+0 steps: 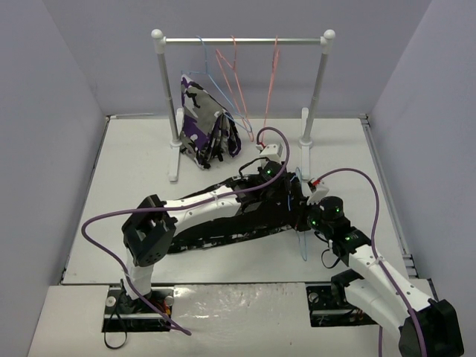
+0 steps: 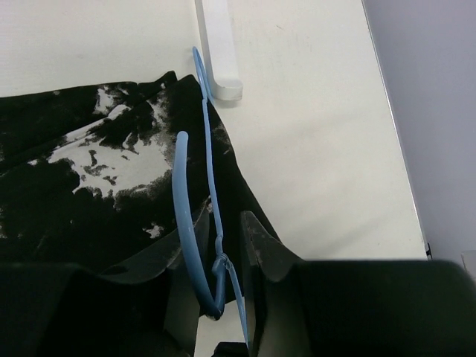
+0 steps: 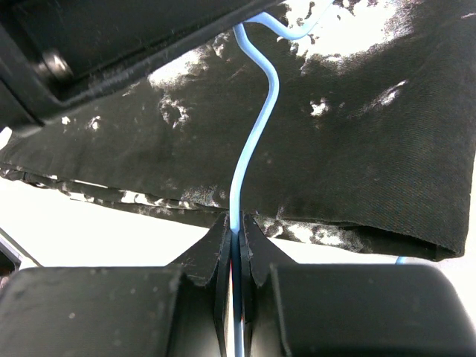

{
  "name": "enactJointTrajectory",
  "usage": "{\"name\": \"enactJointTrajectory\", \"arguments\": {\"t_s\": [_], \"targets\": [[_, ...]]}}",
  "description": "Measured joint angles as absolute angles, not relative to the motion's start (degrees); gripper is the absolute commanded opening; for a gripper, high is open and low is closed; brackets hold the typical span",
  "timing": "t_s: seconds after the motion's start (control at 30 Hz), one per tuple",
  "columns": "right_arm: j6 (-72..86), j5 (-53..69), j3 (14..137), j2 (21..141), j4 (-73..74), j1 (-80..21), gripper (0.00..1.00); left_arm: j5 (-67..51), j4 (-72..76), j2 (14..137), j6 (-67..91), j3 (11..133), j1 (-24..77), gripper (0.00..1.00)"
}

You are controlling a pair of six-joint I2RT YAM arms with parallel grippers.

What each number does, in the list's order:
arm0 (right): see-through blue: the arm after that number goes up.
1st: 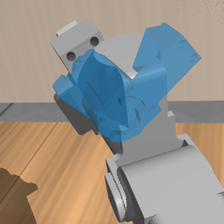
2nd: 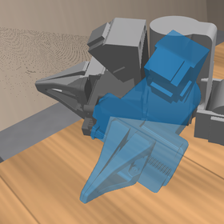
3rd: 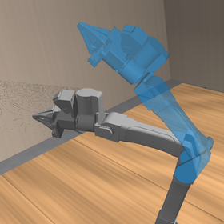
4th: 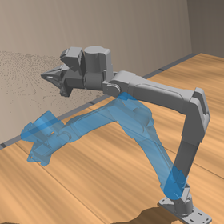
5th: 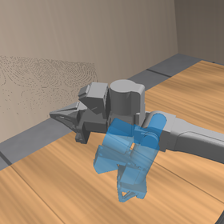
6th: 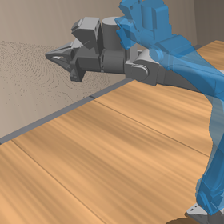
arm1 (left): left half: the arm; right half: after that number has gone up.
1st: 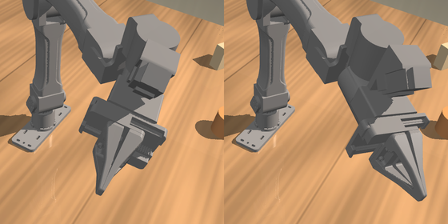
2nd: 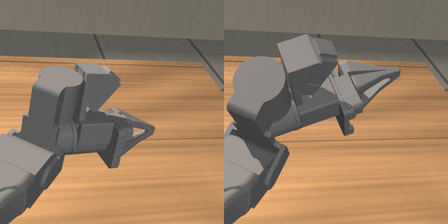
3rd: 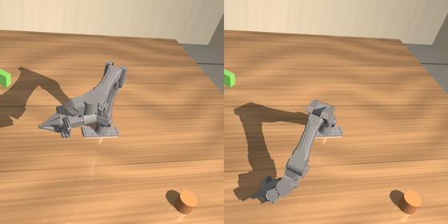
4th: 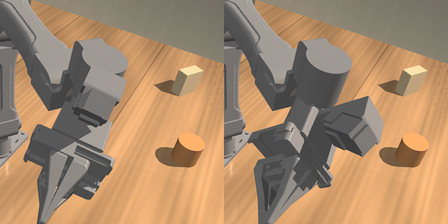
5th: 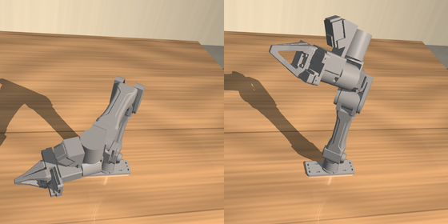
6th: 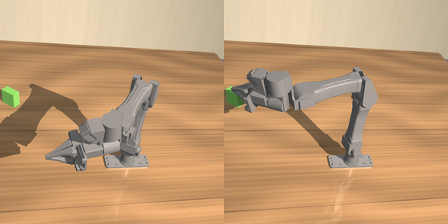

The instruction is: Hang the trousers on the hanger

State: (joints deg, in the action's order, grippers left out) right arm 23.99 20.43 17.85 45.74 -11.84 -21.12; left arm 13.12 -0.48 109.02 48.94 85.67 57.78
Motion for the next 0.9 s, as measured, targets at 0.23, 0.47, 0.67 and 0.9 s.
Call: {"name": "enactJointTrajectory", "arguments": {"t_s": [0.23, 0.47, 0.67, 0.9], "targets": [[24.0, 20.4, 17.8, 45.8, -11.8, -21.1, 0.01, 13.9, -1.2, 109.3, 50.0, 86.3, 57.8, 0.00], [24.1, 20.1, 17.9, 45.8, -11.5, -21.1, 0.67, 15.5, -1.5, 109.3, 50.0, 86.3, 57.8, 0.00], [23.8, 17.3, 21.9, 45.7, -5.5, -21.1, 0.67, 17.3, -3.2, 109.3, 50.0, 86.3, 57.8, 0.00], [22.8, 7.6, 33.9, 45.2, 4.9, -20.7, 0.63, 18.9, -4.8, 109.3, 50.2, 86.3, 57.8, 0.00]]}}
